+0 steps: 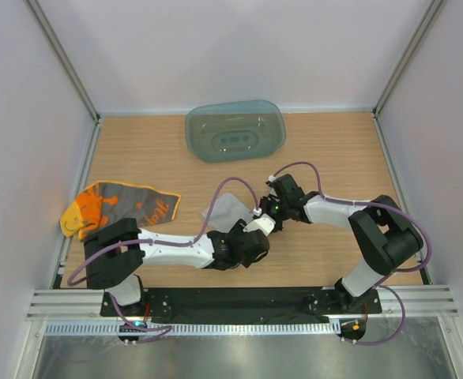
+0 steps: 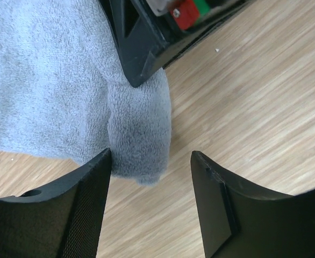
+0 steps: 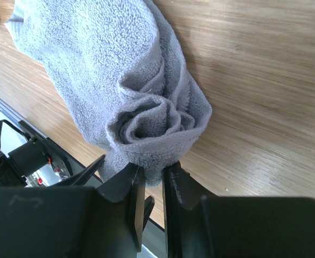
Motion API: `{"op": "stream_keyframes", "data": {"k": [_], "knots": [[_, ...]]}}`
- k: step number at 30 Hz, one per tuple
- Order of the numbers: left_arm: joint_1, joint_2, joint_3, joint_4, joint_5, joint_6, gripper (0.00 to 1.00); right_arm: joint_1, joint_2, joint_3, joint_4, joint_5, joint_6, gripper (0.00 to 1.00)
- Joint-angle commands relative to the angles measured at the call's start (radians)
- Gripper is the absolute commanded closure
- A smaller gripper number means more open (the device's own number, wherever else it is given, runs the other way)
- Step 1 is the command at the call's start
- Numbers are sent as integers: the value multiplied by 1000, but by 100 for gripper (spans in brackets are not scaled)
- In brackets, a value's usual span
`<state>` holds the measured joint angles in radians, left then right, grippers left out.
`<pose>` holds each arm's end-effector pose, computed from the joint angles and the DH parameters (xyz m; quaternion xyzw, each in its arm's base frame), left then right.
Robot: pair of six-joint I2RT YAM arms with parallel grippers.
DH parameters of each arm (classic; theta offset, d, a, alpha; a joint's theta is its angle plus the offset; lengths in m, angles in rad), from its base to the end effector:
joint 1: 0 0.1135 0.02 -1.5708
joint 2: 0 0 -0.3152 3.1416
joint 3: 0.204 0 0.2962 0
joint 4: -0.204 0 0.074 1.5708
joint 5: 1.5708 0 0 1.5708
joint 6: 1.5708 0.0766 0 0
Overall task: Roll the towels
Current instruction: Roll the towel
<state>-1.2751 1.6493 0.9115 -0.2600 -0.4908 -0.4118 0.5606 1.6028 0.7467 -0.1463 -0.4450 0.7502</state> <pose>0.1442 -0.3496 0.1581 0.3269 0.8739 -0.0498 0.3563 0.2726 0.2101 0.1282 0.0270 0.9379 0.3346 0.0877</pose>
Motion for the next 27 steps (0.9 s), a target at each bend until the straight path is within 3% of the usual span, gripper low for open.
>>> {"op": "stream_keyframes", "data": {"k": [1,8,16,27], "knots": [[-26,-77,24,4,-69,2,38,-2,16,26,-6,-6,-18,99],[-63,-53,89,-67,-115,36,39,-2,22,17,2,-11,-15,99],[-61,44,78,-38,-81,13,40,-2,25,22,-4,-15,-22,99],[48,118,-26,58,17,-16,44,-5,37,26,-18,-26,-37,99]]}}
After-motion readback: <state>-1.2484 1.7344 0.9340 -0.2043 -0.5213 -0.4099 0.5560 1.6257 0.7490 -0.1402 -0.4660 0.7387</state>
